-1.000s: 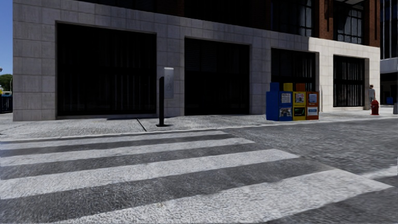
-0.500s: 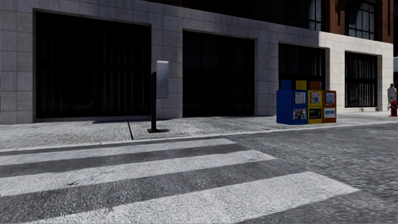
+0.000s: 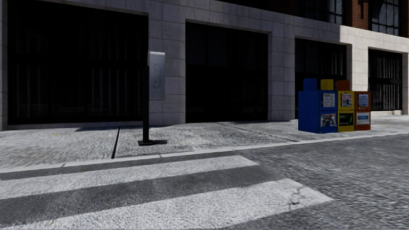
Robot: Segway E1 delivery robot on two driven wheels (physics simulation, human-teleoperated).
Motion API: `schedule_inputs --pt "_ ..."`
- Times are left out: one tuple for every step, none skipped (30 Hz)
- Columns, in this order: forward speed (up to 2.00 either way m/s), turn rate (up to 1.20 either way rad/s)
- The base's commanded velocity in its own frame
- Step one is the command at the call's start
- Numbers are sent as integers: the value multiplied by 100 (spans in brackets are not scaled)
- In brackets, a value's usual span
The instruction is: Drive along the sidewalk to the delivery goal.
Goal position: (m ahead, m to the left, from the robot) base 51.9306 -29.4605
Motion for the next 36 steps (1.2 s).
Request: schedule_inputs --pt "200 0" --pt "200 0" --pt "200 0" --pt "200 0" --pt "200 0" --pt "200 0" --pt "200 0" --pt "200 0" --pt "200 0" --pt "200 0" --pt "200 0" --pt "200 0" --pt "200 0" --pt "200 0" --pt "200 0" --pt "200 0" --pt "200 0" --pt "200 0" --pt "200 0" --pt "200 0" --pt "200 0" --pt "200 -14" --pt "200 -22" --pt "200 -25" --pt "200 -25" --pt "200 -26" --pt "200 -26" --pt "200 -22" --pt "200 -4" --pt "200 -4" --pt "200 0" --pt "200 0" --pt "200 0" --pt "200 0" --pt "200 0" --pt "200 0"
